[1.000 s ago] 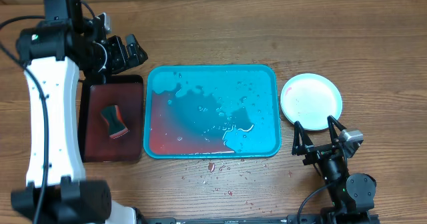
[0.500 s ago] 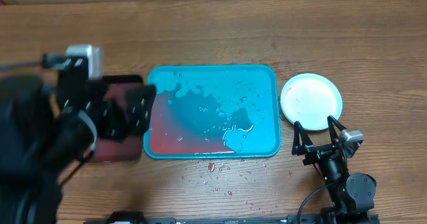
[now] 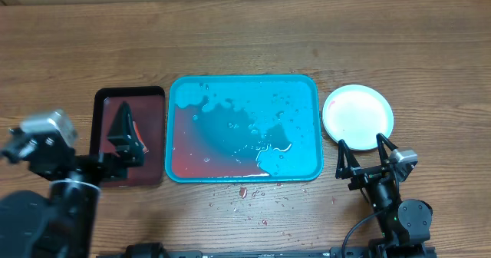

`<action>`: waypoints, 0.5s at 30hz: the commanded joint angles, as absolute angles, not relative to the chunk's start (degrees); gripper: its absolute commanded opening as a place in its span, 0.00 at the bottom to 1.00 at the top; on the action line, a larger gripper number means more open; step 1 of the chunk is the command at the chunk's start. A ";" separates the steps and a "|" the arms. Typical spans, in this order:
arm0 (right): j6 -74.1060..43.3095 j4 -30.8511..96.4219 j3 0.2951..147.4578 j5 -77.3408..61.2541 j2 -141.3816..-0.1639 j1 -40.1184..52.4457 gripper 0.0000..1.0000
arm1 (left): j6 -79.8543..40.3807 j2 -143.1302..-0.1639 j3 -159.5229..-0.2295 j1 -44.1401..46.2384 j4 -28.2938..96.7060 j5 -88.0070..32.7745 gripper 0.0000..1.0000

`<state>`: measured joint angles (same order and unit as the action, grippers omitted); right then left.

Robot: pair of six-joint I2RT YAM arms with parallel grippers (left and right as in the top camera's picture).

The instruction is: Clean dirty plates on tray and stack at the side

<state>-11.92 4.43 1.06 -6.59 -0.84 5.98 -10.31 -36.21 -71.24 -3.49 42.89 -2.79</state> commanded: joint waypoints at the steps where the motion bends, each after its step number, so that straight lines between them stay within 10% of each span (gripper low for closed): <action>1: -11.53 4.19 0.45 -6.09 -0.16 5.65 1.00 | -5.30 -28.38 -54.74 -3.90 30.85 -2.26 1.00; 15: -11.53 4.19 0.45 -6.09 -0.16 5.65 1.00 | 12.38 -5.04 -12.05 -3.90 1.10 -6.66 1.00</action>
<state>-11.90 4.51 1.06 -6.63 -0.80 5.98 5.45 -9.21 -16.29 -3.49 1.85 -5.80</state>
